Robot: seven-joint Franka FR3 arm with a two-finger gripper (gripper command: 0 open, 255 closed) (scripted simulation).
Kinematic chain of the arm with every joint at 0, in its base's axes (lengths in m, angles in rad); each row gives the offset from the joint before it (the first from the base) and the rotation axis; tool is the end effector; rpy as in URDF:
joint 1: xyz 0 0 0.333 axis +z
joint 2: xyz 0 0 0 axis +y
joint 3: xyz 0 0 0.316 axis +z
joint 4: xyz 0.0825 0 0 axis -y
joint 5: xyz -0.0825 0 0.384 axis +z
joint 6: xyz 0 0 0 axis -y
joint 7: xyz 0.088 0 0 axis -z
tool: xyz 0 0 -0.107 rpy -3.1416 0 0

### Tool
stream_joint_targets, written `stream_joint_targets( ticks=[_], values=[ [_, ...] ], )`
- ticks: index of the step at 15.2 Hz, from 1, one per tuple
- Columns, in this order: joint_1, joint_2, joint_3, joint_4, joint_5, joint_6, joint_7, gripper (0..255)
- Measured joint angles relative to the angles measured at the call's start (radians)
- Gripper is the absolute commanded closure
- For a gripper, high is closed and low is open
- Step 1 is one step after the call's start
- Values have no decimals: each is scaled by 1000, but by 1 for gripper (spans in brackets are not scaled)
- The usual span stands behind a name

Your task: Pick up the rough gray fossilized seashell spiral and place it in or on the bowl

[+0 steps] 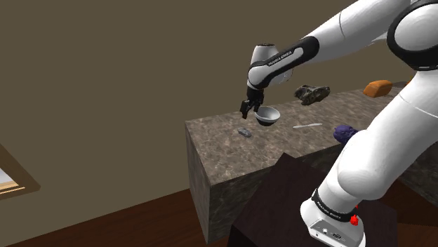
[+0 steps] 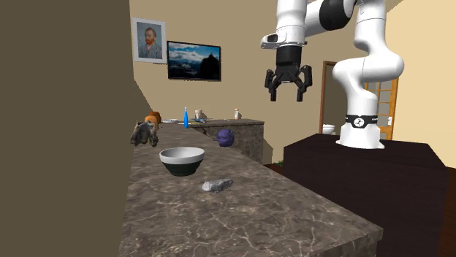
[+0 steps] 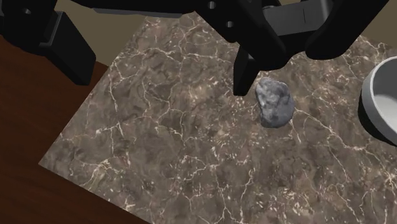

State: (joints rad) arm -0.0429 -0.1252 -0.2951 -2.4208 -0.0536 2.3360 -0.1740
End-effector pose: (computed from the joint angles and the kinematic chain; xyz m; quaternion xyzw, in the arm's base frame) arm 0.4497 -0.1589 0.3581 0.9979 -0.0630 0.0169 0.0059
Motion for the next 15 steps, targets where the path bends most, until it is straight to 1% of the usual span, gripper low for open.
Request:
stream_joint_targets(
  ticks=[3,8,11,15],
  values=[
    [-9,118,-22,35,36,70,-57,0],
    [-37,311,-29,131,111,146,-145,0],
    [-66,433,-18,206,158,177,-193,0],
    [-122,595,4,317,208,213,-256,0]
  ],
)
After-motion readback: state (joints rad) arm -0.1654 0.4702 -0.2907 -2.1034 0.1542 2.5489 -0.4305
